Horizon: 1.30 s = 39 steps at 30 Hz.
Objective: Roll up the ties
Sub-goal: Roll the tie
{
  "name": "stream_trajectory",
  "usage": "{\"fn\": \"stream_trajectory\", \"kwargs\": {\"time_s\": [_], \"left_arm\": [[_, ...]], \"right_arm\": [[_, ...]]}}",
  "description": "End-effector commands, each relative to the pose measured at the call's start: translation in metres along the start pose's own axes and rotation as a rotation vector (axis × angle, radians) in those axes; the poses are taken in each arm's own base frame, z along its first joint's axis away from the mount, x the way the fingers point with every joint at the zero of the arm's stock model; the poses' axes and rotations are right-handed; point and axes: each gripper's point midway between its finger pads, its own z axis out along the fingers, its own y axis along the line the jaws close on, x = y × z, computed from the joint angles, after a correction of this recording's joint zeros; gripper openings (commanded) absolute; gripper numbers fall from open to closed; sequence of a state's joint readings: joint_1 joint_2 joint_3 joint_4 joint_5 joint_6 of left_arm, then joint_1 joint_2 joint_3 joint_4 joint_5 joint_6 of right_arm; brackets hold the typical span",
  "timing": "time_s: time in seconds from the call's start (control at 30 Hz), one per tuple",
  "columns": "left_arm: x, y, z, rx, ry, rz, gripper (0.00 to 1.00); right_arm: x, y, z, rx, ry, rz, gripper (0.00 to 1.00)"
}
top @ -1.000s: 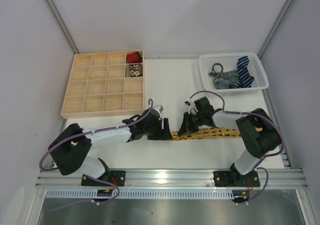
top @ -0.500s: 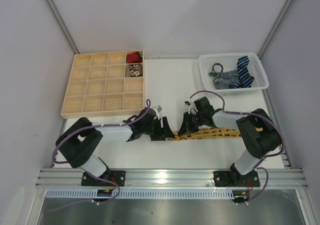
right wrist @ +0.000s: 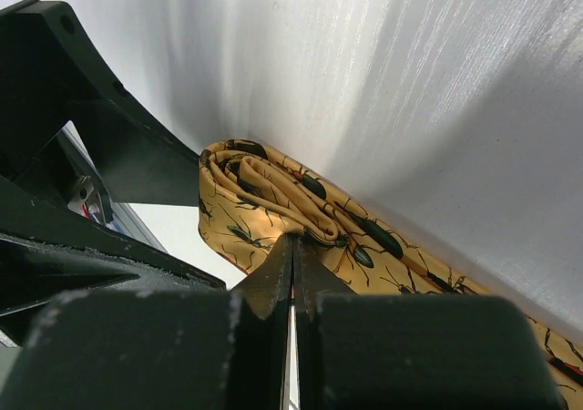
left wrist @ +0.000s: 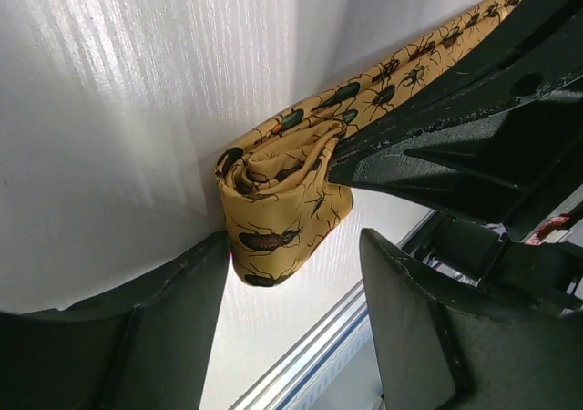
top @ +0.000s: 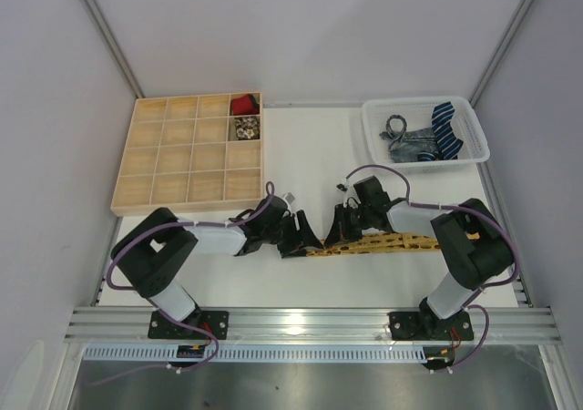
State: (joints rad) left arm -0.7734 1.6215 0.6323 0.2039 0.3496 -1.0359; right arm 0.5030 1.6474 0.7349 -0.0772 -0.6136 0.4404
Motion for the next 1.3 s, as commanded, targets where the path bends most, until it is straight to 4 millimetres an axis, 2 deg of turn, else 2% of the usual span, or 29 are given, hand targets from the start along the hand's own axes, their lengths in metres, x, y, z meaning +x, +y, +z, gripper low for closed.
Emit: {"fn": "stream_trajectory", "kwargs": {"time_s": [0.0, 0.3, 0.4, 0.6, 0.63, 0.7, 0.73, 0.83, 1.0, 1.1, 1.17, 1.27], "left_arm": [[0.016, 0.059, 0.005, -0.215, 0.012, -0.063, 0.66], [0.012, 0.074, 0.010, -0.279, -0.010, -0.053, 0.62], [0.009, 0.078, 0.013, -0.300, -0.013, -0.041, 0.58], [0.004, 0.075, 0.018, -0.281, -0.031, -0.021, 0.45], [0.003, 0.075, 0.018, -0.284, -0.037, -0.014, 0.37], [0.000, 0.074, 0.018, -0.278, -0.049, -0.004, 0.28], [0.000, 0.076, 0.017, -0.285, -0.053, -0.001, 0.15], [0.000, 0.076, 0.012, -0.288, -0.060, 0.005, 0.01], [0.002, 0.079, -0.006, -0.316, -0.086, 0.013, 0.00], [0.006, 0.083, -0.017, -0.348, -0.084, 0.028, 0.00], [0.007, 0.084, -0.022, -0.361, -0.082, 0.047, 0.01], [0.006, 0.080, -0.028, -0.354, -0.093, 0.072, 0.00]], "right_arm": [[0.007, -0.035, 0.000, 0.154, -0.013, -0.018, 0.00], [0.008, -0.034, 0.001, 0.146, -0.012, -0.016, 0.00], [0.008, -0.033, 0.001, 0.143, -0.012, -0.018, 0.00], [0.010, -0.034, 0.001, 0.148, -0.010, -0.021, 0.00], [0.010, -0.035, 0.001, 0.146, -0.008, -0.020, 0.00], [0.010, -0.035, 0.001, 0.148, -0.009, -0.019, 0.00], [0.009, -0.034, 0.000, 0.149, -0.010, -0.019, 0.00], [0.004, -0.029, -0.001, 0.143, -0.019, -0.024, 0.00], [-0.006, -0.001, -0.004, 0.126, -0.029, -0.083, 0.00], [-0.016, 0.008, -0.011, 0.126, -0.060, -0.093, 0.00], [-0.020, 0.009, -0.015, 0.131, -0.070, -0.092, 0.01], [-0.026, -0.001, -0.013, 0.152, -0.076, -0.066, 0.01]]}}
